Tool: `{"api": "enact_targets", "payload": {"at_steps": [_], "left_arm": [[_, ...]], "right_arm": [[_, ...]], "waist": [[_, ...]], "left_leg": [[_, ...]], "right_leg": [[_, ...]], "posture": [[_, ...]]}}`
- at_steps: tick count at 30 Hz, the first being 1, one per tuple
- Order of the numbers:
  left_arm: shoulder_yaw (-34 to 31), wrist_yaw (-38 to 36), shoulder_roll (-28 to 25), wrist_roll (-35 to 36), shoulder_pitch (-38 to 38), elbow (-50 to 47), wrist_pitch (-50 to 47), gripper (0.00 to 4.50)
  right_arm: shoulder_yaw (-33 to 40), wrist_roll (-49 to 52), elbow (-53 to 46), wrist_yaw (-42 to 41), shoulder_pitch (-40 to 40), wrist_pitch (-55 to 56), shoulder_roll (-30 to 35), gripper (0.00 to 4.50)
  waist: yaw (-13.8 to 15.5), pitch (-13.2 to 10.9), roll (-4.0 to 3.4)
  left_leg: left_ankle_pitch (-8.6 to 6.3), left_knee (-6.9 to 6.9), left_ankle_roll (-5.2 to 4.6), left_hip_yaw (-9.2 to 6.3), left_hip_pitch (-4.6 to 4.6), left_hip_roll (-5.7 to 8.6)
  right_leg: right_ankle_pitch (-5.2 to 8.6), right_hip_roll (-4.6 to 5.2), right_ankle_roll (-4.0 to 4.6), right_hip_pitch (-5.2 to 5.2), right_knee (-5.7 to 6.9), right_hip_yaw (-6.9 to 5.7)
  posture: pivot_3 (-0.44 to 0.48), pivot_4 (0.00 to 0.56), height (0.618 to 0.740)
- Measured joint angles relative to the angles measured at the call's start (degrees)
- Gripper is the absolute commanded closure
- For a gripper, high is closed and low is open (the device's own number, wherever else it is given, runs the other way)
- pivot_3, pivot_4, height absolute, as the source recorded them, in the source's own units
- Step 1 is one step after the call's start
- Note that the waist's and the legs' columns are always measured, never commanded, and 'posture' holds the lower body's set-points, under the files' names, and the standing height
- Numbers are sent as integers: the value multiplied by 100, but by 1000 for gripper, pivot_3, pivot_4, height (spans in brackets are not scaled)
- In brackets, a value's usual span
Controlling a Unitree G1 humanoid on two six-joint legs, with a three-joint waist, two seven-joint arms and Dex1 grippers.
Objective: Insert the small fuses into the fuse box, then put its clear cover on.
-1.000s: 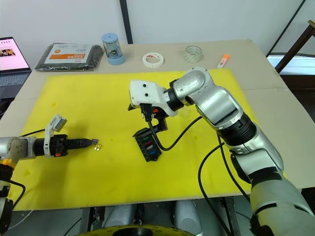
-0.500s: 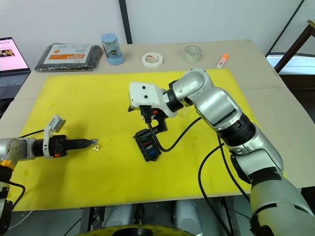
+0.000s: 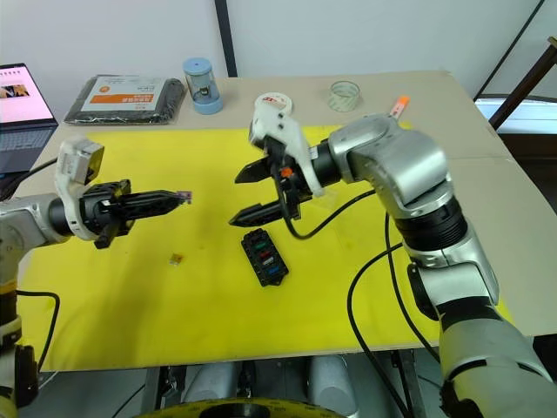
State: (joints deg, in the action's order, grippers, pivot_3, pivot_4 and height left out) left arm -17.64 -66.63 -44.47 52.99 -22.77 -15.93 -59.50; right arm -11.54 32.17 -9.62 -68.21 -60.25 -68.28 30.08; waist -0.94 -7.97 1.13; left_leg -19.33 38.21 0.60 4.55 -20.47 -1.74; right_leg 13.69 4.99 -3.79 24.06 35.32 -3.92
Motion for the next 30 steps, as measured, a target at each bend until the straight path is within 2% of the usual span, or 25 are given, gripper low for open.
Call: {"api": "enact_targets", "payload": {"at_steps": [1,4,7,15,17,20,30], "left_arm": [[38,74,28,51,4,-192,34,4476],[136,238,142,125,-1,-516,183,4500],[307,367,204,124,-56,-564,366,4500],[561,575,247,124,-219,-555,657,4500],[577,603,247,126,-221,-555,674,4500],[625,648,210,124,-222,-573,731,4500],[647,775,183,240,-219,-638,750,4500]], "right_arm": [[176,189,-16,75,-81,-273,-27,0],[530,656,-109,273,-193,-863,-51,595],[652,963,-142,517,-192,-1251,-70,1572],[619,1233,-197,1100,-172,-1413,-196,1572],[592,1269,-209,1182,-165,-1386,-197,1898],[560,1347,-219,1224,-153,-1374,-196,2794],[467,1427,-264,1293,-110,-1271,-149,2794]], "waist": [[-5,0,0],[1,0,0],[5,0,0],[16,0,0],[18,0,0],[15,0,0],[16,0,0]], "left_leg": [[1,-1,1,-1,3,-6],[4,-5,8,-7,7,-11],[4,-5,7,-7,6,-9],[4,-5,7,-8,0,-8],[4,-5,7,-8,0,-8],[4,-5,7,-8,0,-8],[4,-5,7,-9,0,-8]], "right_leg": [[0,-5,0,0,0,0],[0,-30,1,-2,0,0],[1,-31,1,-2,0,1],[1,-30,1,-2,-6,1],[1,-30,1,-2,-6,1],[1,-31,1,-2,-6,1],[1,-31,1,-2,-8,1]], "posture": [[0,150,740],[0,150,740],[0,150,740],[0,150,740],[0,150,740],[0,150,740],[0,150,740]]}}
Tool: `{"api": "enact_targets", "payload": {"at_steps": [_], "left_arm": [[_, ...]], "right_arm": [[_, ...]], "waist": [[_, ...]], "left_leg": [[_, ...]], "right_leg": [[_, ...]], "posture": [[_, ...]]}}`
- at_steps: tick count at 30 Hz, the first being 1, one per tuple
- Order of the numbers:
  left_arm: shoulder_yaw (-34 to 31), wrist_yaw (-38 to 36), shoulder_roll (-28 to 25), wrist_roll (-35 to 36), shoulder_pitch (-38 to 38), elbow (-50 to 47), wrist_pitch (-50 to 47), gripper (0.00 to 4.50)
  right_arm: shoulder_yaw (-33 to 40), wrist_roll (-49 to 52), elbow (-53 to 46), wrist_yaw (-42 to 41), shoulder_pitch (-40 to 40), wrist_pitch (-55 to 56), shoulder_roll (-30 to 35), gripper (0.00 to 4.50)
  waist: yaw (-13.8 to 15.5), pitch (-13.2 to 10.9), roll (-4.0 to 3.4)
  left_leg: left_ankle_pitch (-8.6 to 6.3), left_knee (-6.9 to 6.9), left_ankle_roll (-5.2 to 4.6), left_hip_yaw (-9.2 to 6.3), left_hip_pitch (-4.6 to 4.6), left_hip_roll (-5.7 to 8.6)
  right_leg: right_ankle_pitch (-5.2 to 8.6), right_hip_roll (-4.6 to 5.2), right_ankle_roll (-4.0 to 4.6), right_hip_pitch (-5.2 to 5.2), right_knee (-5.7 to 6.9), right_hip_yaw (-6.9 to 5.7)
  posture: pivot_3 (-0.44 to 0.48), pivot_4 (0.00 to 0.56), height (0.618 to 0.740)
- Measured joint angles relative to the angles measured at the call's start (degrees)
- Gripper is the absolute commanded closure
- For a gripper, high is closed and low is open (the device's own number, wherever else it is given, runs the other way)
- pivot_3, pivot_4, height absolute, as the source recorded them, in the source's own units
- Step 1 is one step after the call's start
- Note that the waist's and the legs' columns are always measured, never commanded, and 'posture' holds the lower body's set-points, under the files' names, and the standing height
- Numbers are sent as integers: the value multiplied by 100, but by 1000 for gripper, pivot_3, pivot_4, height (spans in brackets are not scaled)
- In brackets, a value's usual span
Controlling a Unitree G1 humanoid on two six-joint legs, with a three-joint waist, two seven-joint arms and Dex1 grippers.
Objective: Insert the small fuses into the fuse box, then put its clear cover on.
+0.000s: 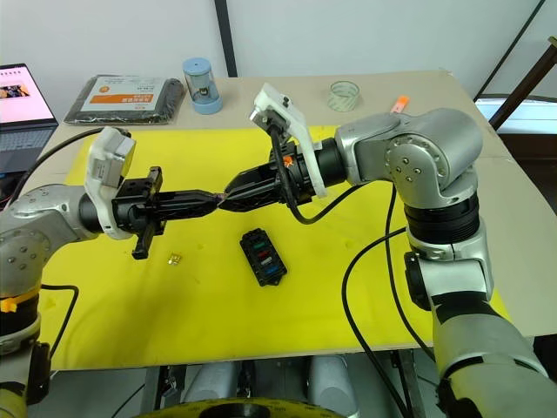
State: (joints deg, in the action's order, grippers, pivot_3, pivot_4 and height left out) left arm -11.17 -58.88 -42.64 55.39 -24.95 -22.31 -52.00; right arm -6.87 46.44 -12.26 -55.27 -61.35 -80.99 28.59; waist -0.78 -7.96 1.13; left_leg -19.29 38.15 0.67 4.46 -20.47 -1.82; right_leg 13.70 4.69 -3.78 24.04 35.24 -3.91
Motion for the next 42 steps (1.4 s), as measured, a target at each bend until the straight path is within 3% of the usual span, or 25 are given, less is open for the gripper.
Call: {"api": "enact_targets", "payload": {"at_steps": [23,27,29,38,42], "left_arm": [[18,58,-1,41,0,-28,1,4500],[18,69,-1,41,2,-28,1,4500],[18,83,-2,44,6,-34,0,4500],[51,110,-63,31,79,-80,103,4500],[272,259,-121,-343,78,-110,289,3472]], "right_arm": [[-189,2,0,32,6,215,170,2794],[-198,2,0,25,6,239,172,3633],[-202,-1,-1,21,7,266,180,4354],[-250,4,-3,17,9,267,192,4435],[-442,-77,-10,-44,9,464,347,4500]], "waist": [[0,0,0],[0,0,0],[0,0,0],[0,0,0],[11,0,-1]], "left_leg": [[0,-1,0,-1,0,0],[0,-1,0,-1,0,0],[0,-1,0,-1,0,0],[0,-1,0,-1,-1,-1],[0,-1,-1,-1,-1,1]], "right_leg": [[0,-1,0,0,-3,0],[0,-1,0,0,-3,0],[0,-1,0,0,-3,0],[0,0,0,0,-4,0],[0,0,0,-1,-6,0]], "posture": [[0,150,740],[0,150,740],[0,150,740],[0,150,740],[0,150,740]]}}
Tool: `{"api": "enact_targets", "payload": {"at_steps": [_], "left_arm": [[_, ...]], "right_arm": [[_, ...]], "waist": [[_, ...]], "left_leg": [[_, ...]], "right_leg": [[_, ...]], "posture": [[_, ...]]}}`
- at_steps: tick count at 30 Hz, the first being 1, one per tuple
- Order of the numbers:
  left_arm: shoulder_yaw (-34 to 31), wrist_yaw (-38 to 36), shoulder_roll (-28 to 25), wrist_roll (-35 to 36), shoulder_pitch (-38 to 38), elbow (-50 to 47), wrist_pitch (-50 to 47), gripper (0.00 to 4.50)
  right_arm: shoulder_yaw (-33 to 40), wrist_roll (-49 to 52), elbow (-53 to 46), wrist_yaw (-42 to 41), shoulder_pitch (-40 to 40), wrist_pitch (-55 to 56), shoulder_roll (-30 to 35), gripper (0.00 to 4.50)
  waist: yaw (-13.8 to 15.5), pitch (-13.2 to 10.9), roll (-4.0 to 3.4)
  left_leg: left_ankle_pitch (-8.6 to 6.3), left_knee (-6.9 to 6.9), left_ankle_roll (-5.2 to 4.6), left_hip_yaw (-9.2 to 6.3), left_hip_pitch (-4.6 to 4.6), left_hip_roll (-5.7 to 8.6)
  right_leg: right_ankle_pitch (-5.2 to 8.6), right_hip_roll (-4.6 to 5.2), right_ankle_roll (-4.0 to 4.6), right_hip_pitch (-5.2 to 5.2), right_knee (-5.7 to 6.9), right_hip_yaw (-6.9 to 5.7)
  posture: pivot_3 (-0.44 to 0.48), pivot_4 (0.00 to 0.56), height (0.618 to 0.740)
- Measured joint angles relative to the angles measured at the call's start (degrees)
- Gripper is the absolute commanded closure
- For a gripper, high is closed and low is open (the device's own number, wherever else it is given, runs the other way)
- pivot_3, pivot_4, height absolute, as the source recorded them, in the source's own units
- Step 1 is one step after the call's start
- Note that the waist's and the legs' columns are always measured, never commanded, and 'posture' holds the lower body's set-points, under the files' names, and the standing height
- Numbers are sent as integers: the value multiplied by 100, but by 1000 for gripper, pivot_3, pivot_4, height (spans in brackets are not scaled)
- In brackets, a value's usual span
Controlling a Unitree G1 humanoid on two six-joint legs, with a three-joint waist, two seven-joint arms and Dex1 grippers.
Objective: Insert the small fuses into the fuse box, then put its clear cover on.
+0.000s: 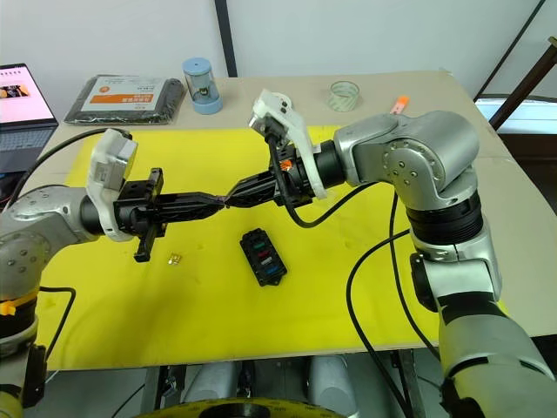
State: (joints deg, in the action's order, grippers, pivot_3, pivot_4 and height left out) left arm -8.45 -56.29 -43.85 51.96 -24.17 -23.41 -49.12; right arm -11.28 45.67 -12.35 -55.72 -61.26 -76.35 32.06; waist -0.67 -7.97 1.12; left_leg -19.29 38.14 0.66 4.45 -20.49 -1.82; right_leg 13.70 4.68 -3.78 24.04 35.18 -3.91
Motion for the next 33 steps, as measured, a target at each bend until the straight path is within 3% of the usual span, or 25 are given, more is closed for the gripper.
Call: {"api": "enact_targets", "payload": {"at_steps": [3,10,18,33], "left_arm": [[176,21,-125,-302,62,7,131,2393],[778,-387,-691,-1340,1159,-96,841,30],[1040,-401,-619,-1945,1734,-224,1409,30],[1111,-284,-414,-2103,1711,-257,1465,30]], "right_arm": [[-473,-328,-169,-293,57,627,244,4500],[-1672,-1894,168,-1492,1056,3626,508,4500],[-1858,-2834,1427,-2064,1081,5088,106,4500],[-1900,-3545,2475,-2612,894,5768,-282,4500]], "waist": [[-7,0,0],[-12,-4,-4],[6,-4,-4],[-5,-4,-5]], "left_leg": [[-1,-2,-2,0,0,2],[-1,-3,-2,7,0,1],[-1,-1,-2,5,2,-3],[-1,-1,-2,5,4,-4]], "right_leg": [[0,-3,0,0,-2,0],[1,-8,0,7,-9,1],[1,-4,1,3,-8,0],[1,-3,1,2,-4,0]], "posture": [[0,150,740],[0,150,740],[0,150,740],[0,150,740]]}}
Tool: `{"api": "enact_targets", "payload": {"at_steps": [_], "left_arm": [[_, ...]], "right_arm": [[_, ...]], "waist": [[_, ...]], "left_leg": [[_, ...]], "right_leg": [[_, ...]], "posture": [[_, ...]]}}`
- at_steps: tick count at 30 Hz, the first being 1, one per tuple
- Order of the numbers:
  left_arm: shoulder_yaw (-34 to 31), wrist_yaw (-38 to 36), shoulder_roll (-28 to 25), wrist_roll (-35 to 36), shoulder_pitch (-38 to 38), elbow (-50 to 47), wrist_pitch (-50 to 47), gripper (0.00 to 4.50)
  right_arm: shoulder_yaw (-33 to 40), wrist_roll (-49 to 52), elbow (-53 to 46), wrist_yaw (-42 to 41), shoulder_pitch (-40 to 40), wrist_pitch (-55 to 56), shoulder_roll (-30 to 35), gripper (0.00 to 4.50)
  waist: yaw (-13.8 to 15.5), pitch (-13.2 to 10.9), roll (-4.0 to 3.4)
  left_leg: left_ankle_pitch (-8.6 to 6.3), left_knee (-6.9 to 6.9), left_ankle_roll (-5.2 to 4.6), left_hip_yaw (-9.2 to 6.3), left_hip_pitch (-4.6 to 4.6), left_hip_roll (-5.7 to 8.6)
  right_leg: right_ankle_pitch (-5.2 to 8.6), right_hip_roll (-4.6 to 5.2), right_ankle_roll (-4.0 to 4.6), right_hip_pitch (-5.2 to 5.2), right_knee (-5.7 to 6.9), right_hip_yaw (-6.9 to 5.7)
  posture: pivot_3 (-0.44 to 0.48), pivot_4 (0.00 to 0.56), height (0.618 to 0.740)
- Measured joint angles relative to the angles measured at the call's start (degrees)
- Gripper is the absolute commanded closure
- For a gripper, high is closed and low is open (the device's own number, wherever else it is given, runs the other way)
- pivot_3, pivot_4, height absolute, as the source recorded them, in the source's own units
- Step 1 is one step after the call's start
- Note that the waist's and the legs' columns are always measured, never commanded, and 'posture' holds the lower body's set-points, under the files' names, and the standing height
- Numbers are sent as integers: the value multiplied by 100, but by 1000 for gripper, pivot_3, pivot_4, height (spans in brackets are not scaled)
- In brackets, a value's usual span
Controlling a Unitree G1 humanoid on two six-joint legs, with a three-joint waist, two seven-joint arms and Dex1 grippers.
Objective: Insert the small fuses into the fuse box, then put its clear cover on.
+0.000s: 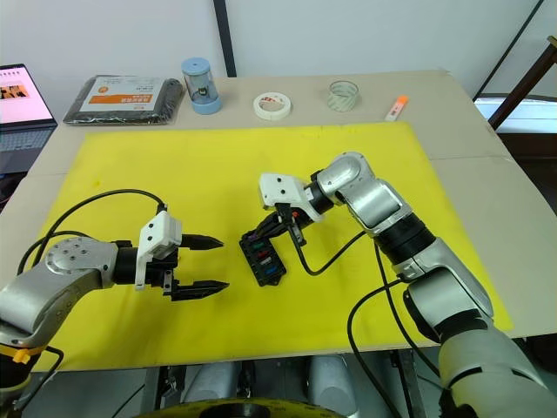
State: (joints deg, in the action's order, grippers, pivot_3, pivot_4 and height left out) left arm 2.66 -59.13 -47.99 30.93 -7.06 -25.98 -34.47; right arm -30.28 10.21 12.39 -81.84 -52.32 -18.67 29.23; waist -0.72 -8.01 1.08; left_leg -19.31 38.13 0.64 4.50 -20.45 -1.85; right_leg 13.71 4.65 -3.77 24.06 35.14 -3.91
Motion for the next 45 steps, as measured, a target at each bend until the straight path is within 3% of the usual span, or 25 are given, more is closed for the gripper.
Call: {"api": "enact_targets", "payload": {"at_steps": [36,45], "left_arm": [[0,86,75,0,-1,-79,-13,30],[0,140,75,0,-10,-79,-14,30]], "right_arm": [[-46,-936,629,-311,-225,819,-224,4500],[-38,-931,480,-517,-292,544,-274,4500]], "waist": [[-2,1,0],[-1,0,-1]], "left_leg": [[1,1,1,0,10,0],[1,1,1,-1,7,0]], "right_leg": [[0,0,0,-11,3,0],[0,0,0,-10,4,0]], "posture": [[0,150,740],[0,150,740]]}}
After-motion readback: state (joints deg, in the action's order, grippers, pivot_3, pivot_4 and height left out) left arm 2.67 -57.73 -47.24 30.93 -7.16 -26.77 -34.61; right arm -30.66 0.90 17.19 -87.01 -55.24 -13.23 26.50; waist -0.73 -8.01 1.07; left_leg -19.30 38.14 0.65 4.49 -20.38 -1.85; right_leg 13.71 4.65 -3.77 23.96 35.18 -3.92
